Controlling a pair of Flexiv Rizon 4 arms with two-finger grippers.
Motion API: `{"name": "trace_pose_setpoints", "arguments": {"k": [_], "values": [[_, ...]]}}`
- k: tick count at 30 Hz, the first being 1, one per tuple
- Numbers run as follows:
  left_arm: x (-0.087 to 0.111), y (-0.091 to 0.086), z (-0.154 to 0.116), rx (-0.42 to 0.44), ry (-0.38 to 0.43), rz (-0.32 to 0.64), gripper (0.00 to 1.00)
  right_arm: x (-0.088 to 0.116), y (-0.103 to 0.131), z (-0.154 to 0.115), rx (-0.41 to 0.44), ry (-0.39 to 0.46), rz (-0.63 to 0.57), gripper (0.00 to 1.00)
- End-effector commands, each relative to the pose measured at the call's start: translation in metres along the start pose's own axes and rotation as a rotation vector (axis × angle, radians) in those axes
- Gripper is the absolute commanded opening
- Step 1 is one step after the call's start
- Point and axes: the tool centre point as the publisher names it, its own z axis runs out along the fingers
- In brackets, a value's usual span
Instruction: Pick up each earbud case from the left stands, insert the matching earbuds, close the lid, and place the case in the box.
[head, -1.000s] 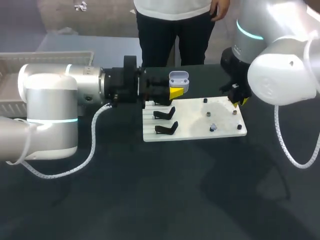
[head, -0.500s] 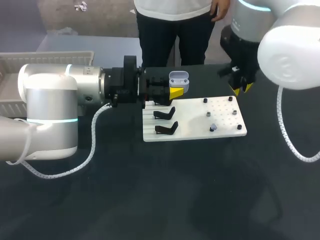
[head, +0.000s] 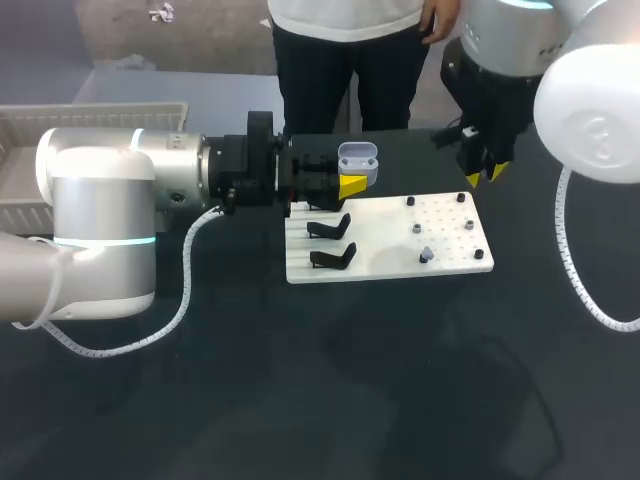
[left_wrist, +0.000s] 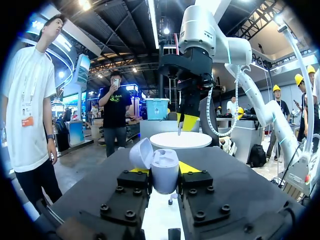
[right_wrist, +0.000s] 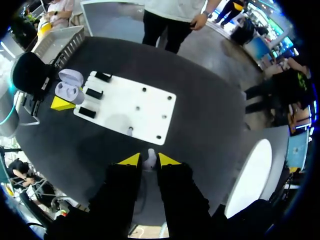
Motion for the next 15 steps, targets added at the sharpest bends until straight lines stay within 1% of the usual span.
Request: {"name": "trace_pose_setpoints", "arguments": {"k": [1, 3, 4, 6, 7, 8, 9, 10, 11, 12, 13, 15], "values": [[0.001, -0.001, 0.0, -0.004, -0.005, 0.004, 0.0, 0.001, 0.0, 0.0, 0.001, -0.003, 0.001, 0.0], [0.001, -0.001, 0.0, -0.004, -0.005, 0.004, 0.0, 0.001, 0.0, 0.0, 0.001, -0.003, 0.001, 0.0], [0.001, -0.001, 0.0, -0.004, -0.005, 0.004, 0.0, -0.004, 0.002, 0.0, -0.001, 0.014, 0.097, 0.0], [0.001, -0.001, 0.0, -0.004, -0.005, 0.004, 0.0, -0.005, 0.006, 0.0, 0.007, 0.015, 0.187, 0.0], [0.001, -0.001, 0.0, -0.004, -0.005, 0.004, 0.0, -0.006, 0.007, 0.001, 0.014, 0.028, 0.273, 0.0], [0.001, -0.001, 0.0, -0.004, -0.005, 0.004, 0.0, -0.007, 0.008, 0.0, -0.003, 0.014, 0.299, 0.0], [0.001, -0.001, 0.0, -0.004, -0.005, 0.004, 0.0, -0.007, 0.01, -0.001, 0.019, 0.027, 0.355, 0.0], [0.001, -0.001, 0.0, -0.004, -0.005, 0.004, 0.0, -0.008, 0.012, -0.002, -0.022, 0.032, 0.446, 0.0], [0.001, -0.001, 0.0, -0.004, -0.005, 0.004, 0.0, -0.008, 0.015, -0.004, -0.006, 0.03, 0.492, 0.0], [0.001, -0.001, 0.0, -0.004, -0.005, 0.004, 0.0, -0.008, 0.018, -0.005, 0.003, 0.047, 0.548, 0.0], [0.001, -0.001, 0.0, -0.004, -0.005, 0.004, 0.0, -0.009, 0.021, -0.008, -0.037, 0.032, 0.592, 0.0], [0.001, -0.001, 0.0, -0.004, -0.005, 0.004, 0.0, -0.01, 0.027, -0.011, -0.049, 0.044, 0.673, 0.0]]}}
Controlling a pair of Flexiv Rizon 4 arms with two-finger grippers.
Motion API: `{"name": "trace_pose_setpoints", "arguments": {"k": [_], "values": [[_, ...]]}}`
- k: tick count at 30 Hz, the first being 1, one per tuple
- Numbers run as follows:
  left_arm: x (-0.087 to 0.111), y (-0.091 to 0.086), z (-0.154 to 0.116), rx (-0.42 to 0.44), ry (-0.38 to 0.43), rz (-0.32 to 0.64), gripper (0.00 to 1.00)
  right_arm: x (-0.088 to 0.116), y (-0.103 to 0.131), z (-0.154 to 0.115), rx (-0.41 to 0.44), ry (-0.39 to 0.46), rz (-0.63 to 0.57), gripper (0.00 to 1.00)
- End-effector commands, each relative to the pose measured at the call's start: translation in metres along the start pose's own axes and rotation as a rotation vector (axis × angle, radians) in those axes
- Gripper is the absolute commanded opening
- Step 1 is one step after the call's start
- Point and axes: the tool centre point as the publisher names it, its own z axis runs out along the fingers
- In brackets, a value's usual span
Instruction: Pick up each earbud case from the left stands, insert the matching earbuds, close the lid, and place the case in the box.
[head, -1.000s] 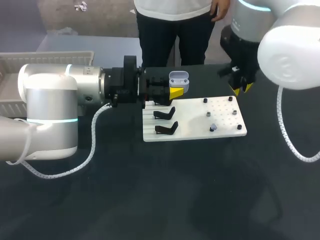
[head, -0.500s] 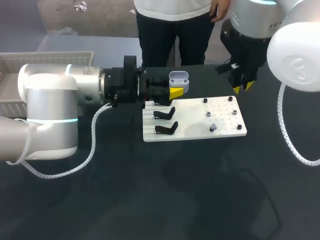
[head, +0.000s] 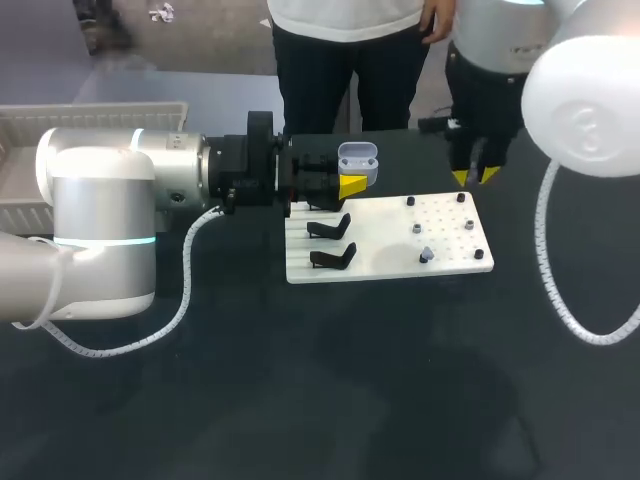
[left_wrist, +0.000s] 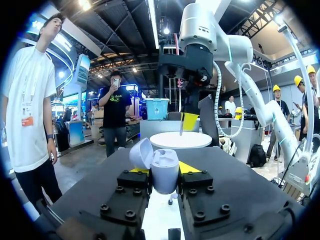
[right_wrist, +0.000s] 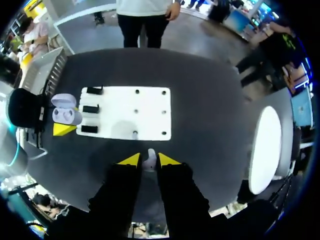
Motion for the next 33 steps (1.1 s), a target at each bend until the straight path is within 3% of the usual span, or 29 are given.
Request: {"name": "trace_pose_setpoints", "arguments": {"k": [1, 9, 13, 25, 33], "values": [[0.001, -0.001, 0.0, -0.004, -0.005, 0.004, 0.0, -0.002, 0.015, -0.008, -0.031, 0.036, 0.378, 0.0], [0.001, -0.001, 0.0, -0.004, -0.005, 0.004, 0.0, -0.002, 0.03, -0.008, -0.002, 0.083, 0.574, 0.0], [0.001, -0.001, 0.0, -0.004, -0.005, 0.004, 0.0, -0.003, 0.041, -0.012, -0.046, 0.083, 0.537, 0.0], [0.001, -0.001, 0.0, -0.004, -0.005, 0.004, 0.0, -0.003, 0.041, -0.012, -0.046, 0.083, 0.537, 0.0], [0.001, -0.001, 0.0, -0.004, -0.005, 0.004, 0.0, -0.013, 0.069, -0.017, -0.016, 0.084, 0.546, 0.0]]}}
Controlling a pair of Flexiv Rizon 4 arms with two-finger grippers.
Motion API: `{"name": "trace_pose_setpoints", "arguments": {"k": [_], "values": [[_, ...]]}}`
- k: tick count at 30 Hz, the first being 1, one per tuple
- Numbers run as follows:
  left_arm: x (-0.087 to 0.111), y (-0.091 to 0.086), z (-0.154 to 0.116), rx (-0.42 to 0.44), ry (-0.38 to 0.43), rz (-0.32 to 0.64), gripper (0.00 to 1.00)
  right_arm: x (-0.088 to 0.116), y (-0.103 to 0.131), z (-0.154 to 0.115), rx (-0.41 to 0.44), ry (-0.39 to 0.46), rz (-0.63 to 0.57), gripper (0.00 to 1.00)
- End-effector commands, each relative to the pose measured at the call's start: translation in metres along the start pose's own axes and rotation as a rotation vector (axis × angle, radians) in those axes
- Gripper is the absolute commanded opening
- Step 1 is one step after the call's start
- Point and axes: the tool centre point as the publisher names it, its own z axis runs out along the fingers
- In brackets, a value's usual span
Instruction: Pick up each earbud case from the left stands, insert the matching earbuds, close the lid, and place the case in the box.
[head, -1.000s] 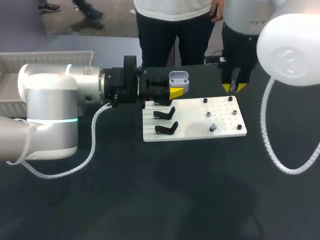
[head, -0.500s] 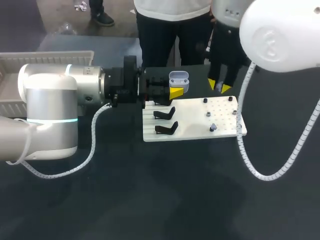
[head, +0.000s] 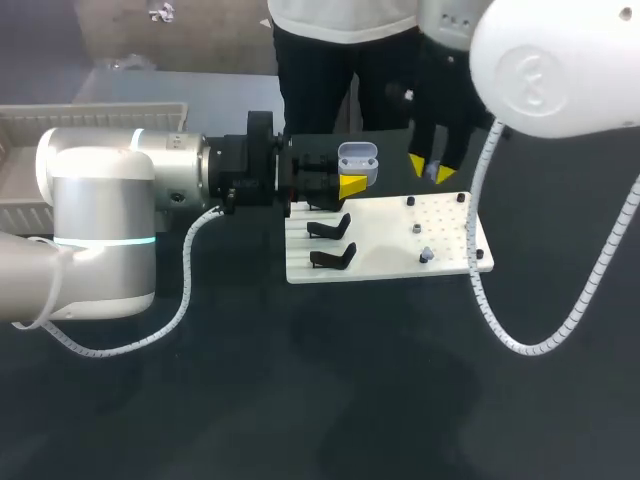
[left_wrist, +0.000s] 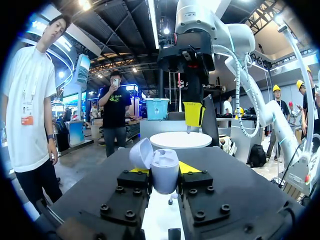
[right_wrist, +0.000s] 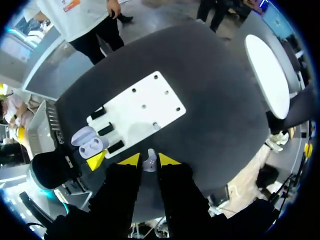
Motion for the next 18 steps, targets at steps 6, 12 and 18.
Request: {"name": "trace_pose_setpoints", "arguments": {"k": [6, 12, 18], "values": [[0.001, -0.001, 0.0, -0.004, -0.005, 0.004, 0.0, 0.006, 0.041, -0.013, 0.033, 0.034, 0.004, 0.0], [0.001, -0.001, 0.0, -0.004, -0.005, 0.004, 0.0, 0.009, 0.06, -0.021, 0.026, 0.037, -0.024, 0.0], [0.001, -0.001, 0.0, -0.004, -0.005, 0.004, 0.0, 0.005, 0.07, -0.018, 0.043, 0.044, -0.041, 0.0]]}}
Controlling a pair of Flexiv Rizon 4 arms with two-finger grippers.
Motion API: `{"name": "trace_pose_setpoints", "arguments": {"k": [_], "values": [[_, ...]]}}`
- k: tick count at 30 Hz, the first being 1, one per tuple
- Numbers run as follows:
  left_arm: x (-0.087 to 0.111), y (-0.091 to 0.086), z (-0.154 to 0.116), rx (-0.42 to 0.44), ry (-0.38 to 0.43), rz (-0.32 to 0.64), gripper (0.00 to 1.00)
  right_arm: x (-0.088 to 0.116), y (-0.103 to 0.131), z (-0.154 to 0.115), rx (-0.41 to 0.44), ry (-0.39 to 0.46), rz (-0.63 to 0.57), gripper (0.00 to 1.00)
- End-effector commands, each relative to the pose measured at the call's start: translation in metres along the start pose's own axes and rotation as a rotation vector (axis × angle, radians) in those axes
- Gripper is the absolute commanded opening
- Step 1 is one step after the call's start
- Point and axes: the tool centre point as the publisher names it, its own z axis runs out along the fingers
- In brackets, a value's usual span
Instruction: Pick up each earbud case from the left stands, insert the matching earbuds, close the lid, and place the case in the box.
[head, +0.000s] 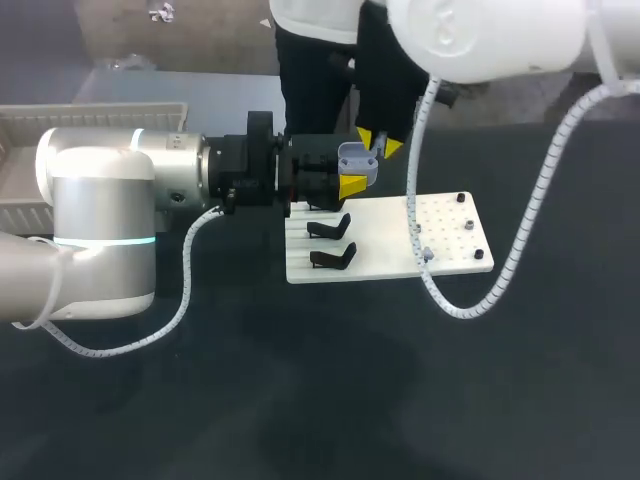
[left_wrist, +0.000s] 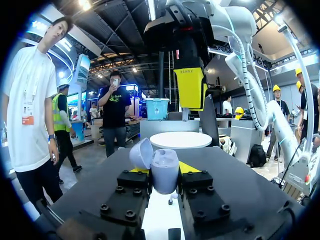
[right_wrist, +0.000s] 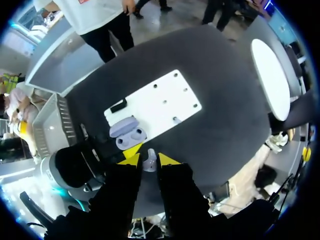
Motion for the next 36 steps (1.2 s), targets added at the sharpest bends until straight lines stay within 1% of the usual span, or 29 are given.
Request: {"name": "trace_pose_setpoints", "arguments": {"k": [1, 8, 18, 36], "values": [[0.001, -0.001, 0.0, -0.004, -0.005, 0.004, 0.0, -0.007, 0.012, 0.002, 0.048, 0.014, -0.008, 0.0], [0.001, -0.001, 0.0, -0.004, -0.005, 0.004, 0.0, -0.011, 0.018, 0.009, 0.05, 0.023, -0.017, 0.0], [0.001, -0.001, 0.0, -0.004, -0.005, 0.004, 0.0, -0.015, 0.02, 0.02, 0.055, 0.04, -0.003, 0.0], [0.001, -0.001, 0.0, -0.004, -0.005, 0.004, 0.0, -0.017, 0.021, 0.028, 0.064, 0.049, -0.007, 0.0]]}}
